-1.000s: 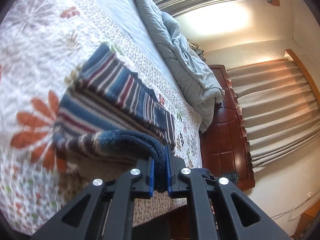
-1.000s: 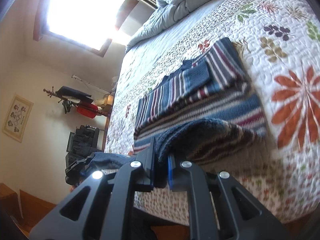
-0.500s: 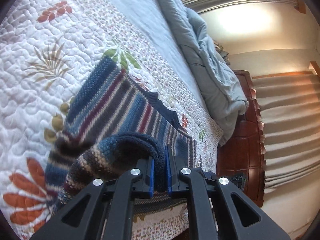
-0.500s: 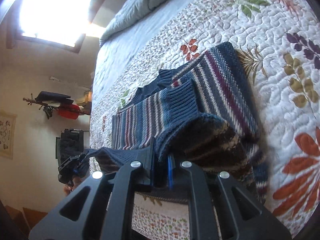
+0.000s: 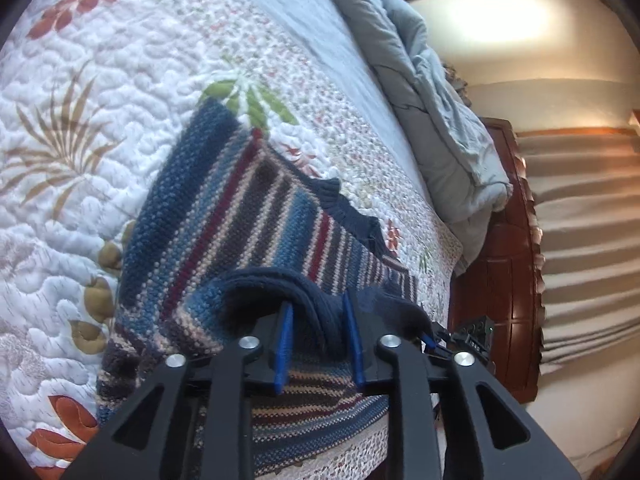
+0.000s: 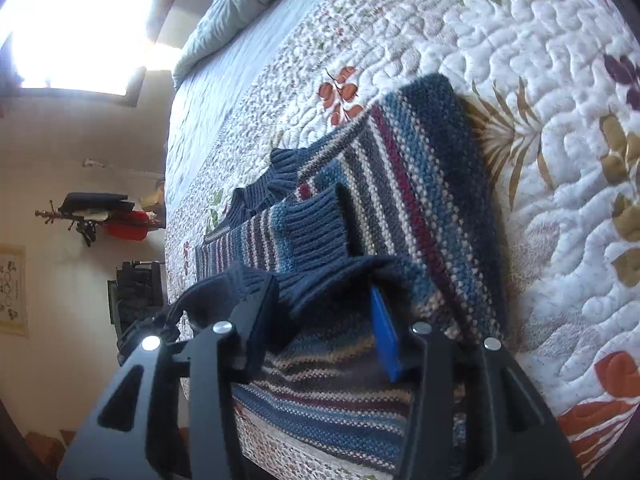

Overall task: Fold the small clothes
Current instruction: 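Lift the hem with both tools and fold it over the sleeves toward the collar, then open both tools and release the folded hem, then grasp the folded ribbed edge with both tools and lift it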

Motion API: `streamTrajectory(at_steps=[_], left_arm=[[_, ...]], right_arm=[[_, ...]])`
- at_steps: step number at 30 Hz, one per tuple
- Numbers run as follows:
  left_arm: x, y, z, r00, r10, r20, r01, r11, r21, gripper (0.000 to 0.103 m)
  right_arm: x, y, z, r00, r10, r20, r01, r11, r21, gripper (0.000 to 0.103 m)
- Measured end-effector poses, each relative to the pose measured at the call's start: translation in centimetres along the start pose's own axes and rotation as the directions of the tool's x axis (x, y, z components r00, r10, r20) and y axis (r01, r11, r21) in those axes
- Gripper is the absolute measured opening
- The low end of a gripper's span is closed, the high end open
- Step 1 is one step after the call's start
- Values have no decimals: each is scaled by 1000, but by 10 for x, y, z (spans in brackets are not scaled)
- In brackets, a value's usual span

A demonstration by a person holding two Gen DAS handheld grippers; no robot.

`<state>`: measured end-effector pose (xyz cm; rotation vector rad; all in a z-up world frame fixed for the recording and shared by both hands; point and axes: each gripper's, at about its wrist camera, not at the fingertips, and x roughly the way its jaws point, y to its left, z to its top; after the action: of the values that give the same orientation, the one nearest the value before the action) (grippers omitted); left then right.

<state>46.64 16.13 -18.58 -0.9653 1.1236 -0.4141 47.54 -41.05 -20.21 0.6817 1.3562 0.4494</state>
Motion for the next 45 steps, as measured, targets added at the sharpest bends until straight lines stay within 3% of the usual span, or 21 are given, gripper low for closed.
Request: streamTrajectory(at_steps=[2, 4, 8, 14, 21, 25, 29, 31, 32, 33, 34, 37, 42, 45], left_arm=[[-14, -7, 3, 999, 1, 37, -3, 999, 32, 50], [-26, -12, 6, 998, -13, 68, 8, 998, 61, 59], [-32, -18, 16, 997, 25, 76, -34, 991, 131, 62], [7, -15, 26, 994, 98, -51, -84, 969, 234, 66], [46, 0, 35, 968, 199, -155, -152, 951, 270, 66], [57, 0, 44, 951, 264, -163, -204, 928, 312, 66], [65, -6, 48, 926, 340, -163, -259, 887, 381, 66], [68, -7, 50, 919, 354, -176, -262, 879, 398, 62], [71, -9, 48, 912, 369, -179, -268, 866, 422, 46], [73, -11, 47, 907, 377, -185, -268, 858, 438, 33], [76, -12, 45, 900, 393, -186, -276, 846, 456, 14], [74, -17, 41, 906, 399, -143, -289, 828, 480, 11], [64, -19, 31, 925, 372, -72, -293, 823, 486, 8], [49, -26, 25, 950, 312, -13, -266, 830, 489, 8]], right_arm=[[-11, 6, 4, 999, -16, 29, 17, 998, -54, 46], [-20, 8, 7, 999, -5, 39, 8, 997, -76, 48], [-29, 17, 14, 998, -16, 64, 27, 985, -168, 54], [2, 31, 27, 993, -116, 12, 114, 946, -305, 55], [33, 21, 44, 985, -165, -46, 140, 933, -332, 57], [40, 16, 43, 986, -141, -93, 101, 934, -344, 58], [40, 17, 41, 982, -141, -129, 85, 927, -365, 57], [39, 18, 40, 982, -131, -139, 71, 926, -372, 57], [39, 19, 41, 981, -131, -146, 68, 924, -375, 55], [40, 20, 41, 979, -134, -152, 67, 921, -383, 49], [41, 22, 39, 976, -145, -163, 69, 914, -400, 39], [40, 26, 36, 974, -164, -156, 82, 898, -433, 32], [28, 26, 32, 981, -157, -117, 91, 894, -438, 33], [26, 32, 28, 981, -163, -108, 95, 880, -465, 34]])
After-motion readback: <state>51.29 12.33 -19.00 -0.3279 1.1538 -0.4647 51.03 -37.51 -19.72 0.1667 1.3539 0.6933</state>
